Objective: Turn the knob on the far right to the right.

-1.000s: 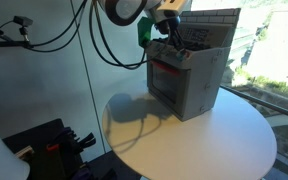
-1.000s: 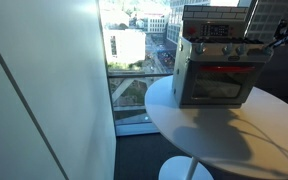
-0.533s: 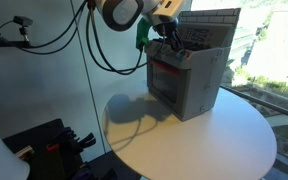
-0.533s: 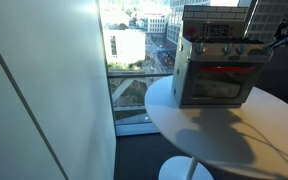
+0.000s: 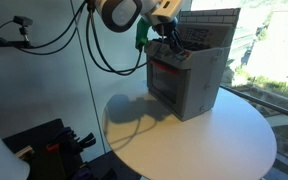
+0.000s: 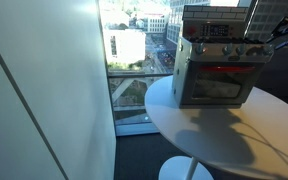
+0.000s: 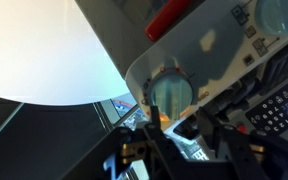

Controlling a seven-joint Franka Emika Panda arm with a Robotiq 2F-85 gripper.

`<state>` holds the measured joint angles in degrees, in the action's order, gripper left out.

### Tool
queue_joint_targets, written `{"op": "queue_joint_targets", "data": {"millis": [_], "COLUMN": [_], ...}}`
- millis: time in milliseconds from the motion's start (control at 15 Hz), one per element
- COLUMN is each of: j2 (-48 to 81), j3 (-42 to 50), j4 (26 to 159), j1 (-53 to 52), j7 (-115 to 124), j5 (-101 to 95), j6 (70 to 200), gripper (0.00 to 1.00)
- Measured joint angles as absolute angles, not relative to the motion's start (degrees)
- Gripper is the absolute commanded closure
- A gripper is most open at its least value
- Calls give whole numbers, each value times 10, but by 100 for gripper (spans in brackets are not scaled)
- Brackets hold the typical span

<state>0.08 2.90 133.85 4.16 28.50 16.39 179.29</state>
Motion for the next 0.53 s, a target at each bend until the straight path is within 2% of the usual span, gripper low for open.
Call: {"op": "queue_joint_targets", "data": {"millis": [200,533], "j2": [0,-7], "j3": [26,20], "j4": [1339,1338], "j1": [38,30], "j7": [285,264], "j5": [163,154], "j6": [1793,1753], "gripper": [0,0]}}
